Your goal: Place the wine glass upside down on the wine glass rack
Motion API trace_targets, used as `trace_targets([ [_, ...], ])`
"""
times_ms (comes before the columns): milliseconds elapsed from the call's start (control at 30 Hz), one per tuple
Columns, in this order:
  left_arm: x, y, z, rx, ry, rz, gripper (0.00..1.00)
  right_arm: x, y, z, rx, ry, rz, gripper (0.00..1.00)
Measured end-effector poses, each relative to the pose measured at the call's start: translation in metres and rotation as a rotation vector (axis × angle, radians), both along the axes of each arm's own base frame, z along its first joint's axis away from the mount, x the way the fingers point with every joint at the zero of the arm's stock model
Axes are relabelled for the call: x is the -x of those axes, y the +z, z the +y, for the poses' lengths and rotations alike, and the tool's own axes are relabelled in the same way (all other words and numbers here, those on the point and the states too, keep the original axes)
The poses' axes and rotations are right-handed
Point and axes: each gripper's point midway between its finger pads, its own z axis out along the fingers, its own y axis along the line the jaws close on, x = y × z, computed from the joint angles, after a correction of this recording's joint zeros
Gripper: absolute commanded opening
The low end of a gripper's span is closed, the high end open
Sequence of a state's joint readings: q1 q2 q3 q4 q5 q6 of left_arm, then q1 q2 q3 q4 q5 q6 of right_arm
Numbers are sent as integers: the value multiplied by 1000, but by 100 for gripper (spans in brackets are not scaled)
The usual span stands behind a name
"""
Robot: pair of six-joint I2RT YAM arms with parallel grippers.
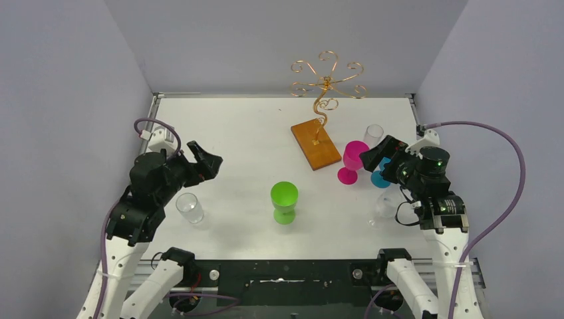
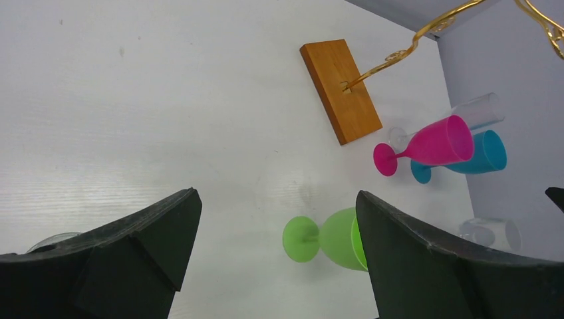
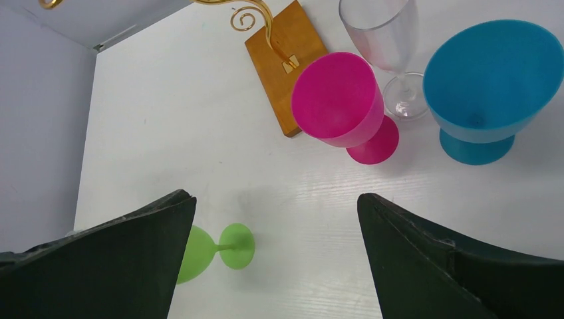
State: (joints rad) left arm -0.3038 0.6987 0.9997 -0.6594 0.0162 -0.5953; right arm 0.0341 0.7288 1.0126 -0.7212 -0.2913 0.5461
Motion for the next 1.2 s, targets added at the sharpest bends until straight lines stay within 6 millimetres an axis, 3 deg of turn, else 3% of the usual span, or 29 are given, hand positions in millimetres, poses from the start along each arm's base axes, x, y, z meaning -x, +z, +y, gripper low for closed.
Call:
trace_targets([
  [233,-4,-16,11,-32,69,64,91,1,-3,-4,15,-19,8,98],
  [467,-6,-30,36,-75,224,118,90,2,-6,-5,19,-21,19,98],
  [500,-6,-33,40,-80,250,128,85,2,-6,-5,19,-20,19,98],
  [600,-7,-40,54,-93,343,155,59,2,-6,-5,18,-21,19,98],
  [700,-9,-52,65,-105,421,179,45,2,-6,-5,18,-21,19,98],
  [1200,1,-128,98,-167,706,441,35,6,-5,-5,19,-21,12,98],
])
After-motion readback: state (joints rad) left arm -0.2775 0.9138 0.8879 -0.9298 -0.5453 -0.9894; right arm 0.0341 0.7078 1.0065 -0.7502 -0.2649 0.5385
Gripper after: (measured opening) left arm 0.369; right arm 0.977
